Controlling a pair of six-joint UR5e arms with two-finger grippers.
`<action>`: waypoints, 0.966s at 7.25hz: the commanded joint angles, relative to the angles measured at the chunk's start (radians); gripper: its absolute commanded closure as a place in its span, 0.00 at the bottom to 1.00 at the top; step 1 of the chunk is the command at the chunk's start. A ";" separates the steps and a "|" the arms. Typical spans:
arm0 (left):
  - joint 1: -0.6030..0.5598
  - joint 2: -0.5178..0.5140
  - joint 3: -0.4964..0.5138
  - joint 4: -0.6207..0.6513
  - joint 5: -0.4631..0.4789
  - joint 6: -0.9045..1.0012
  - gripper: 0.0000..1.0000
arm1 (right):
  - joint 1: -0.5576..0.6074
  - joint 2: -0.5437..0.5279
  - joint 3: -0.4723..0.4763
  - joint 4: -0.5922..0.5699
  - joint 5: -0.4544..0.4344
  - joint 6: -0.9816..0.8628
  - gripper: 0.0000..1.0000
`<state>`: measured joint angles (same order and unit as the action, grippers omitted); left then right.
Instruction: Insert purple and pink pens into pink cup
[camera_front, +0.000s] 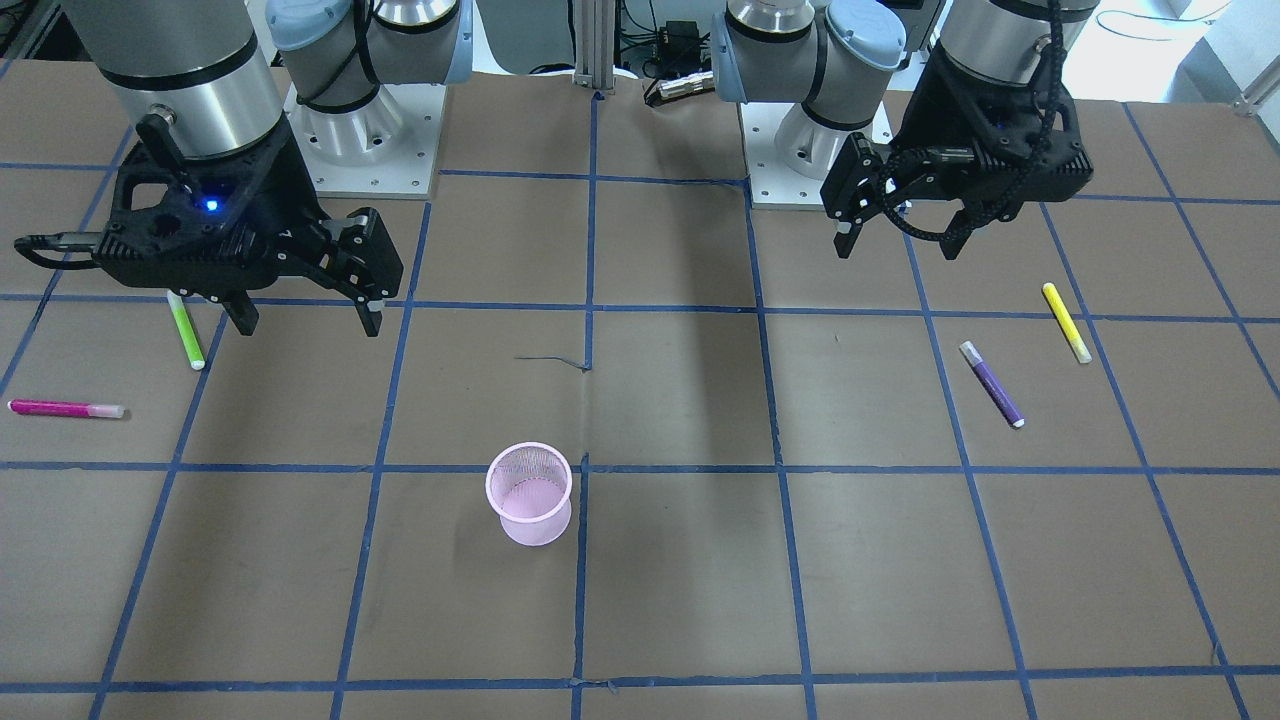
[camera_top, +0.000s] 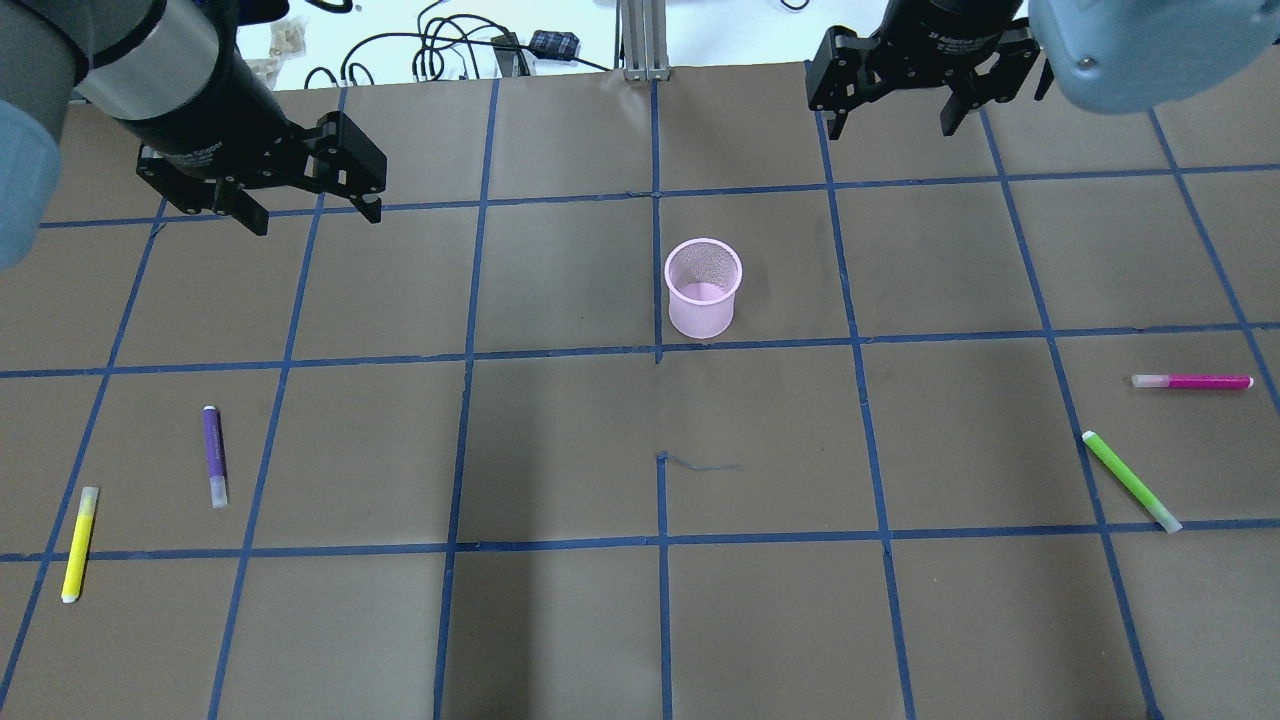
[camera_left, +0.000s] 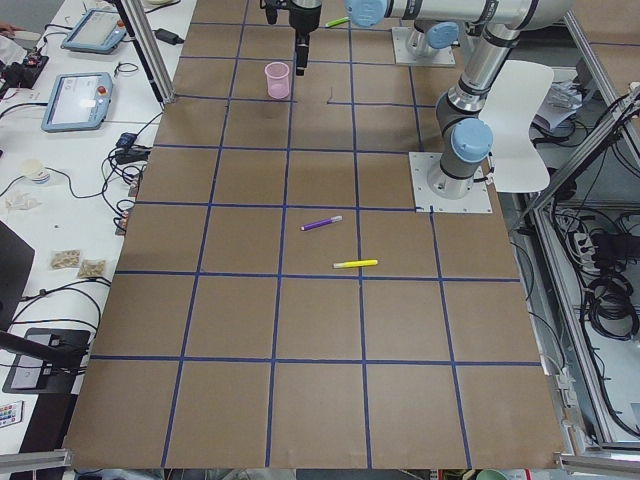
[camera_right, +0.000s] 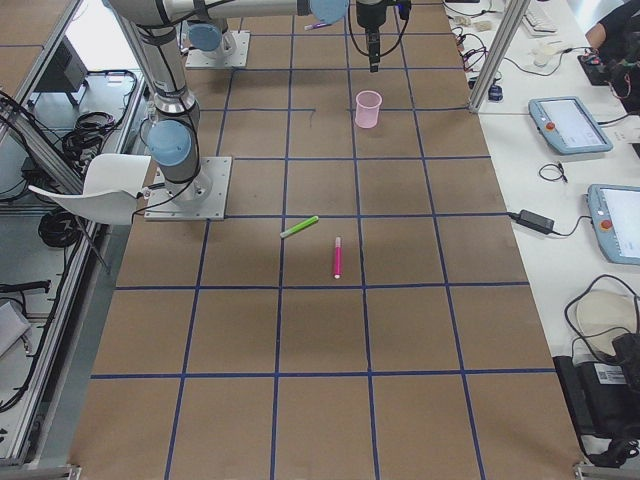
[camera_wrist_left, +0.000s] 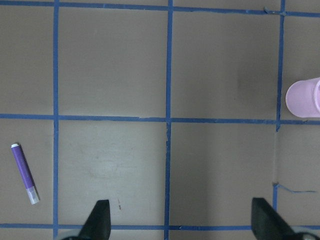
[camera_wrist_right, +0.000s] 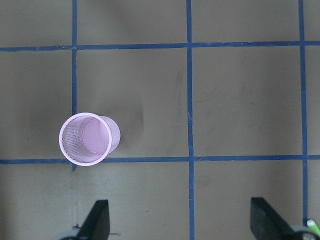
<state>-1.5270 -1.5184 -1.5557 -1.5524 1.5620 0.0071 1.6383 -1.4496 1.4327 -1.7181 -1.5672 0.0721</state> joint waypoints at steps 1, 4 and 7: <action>-0.004 -0.018 0.043 -0.055 0.033 -0.010 0.00 | 0.000 0.000 0.000 0.000 0.001 0.000 0.00; -0.010 -0.013 -0.001 0.010 0.038 0.004 0.00 | -0.001 0.000 -0.006 0.005 -0.007 0.000 0.00; -0.009 -0.006 -0.007 0.011 0.035 0.002 0.00 | -0.008 0.000 -0.014 0.018 -0.008 0.002 0.00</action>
<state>-1.5367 -1.5273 -1.5611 -1.5437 1.5968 0.0094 1.6324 -1.4497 1.4233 -1.7057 -1.5741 0.0724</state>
